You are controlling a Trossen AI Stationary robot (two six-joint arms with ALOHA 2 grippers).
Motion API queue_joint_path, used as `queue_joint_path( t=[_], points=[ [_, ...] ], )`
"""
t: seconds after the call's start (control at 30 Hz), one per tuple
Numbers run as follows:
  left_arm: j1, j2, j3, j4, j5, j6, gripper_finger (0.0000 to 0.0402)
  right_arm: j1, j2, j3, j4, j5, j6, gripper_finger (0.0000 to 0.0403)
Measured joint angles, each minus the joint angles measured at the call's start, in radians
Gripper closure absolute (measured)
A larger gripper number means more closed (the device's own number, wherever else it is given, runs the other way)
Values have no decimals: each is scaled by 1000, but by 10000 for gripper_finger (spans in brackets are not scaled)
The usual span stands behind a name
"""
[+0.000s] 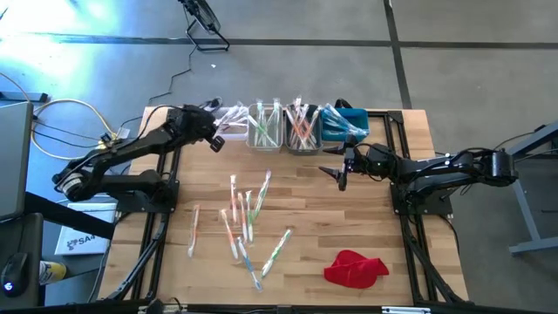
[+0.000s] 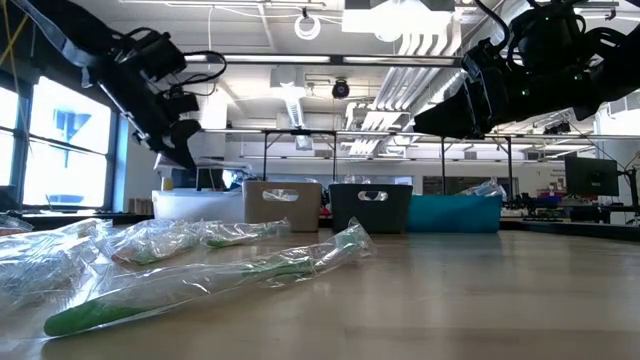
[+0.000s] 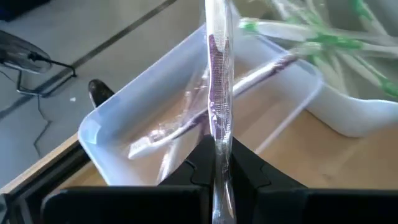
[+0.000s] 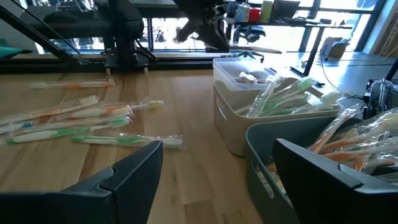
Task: Pick & Place Toothbrushes
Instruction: Put the purple toothbrush into the transparent bin
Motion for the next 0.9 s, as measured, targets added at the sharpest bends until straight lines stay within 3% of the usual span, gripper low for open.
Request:
queue_joint_path(
  t=[0.37,0.53,0.9],
  points=[
    [187,14,0,169,269,27,385,-1,0,0,5,3,0,105],
    [190,66,0,197,284,48,385,0,0,0,7,3,0,105],
    [238,248,-81,422,290,45,385,0,0,0,7,2,0,105]
  ],
)
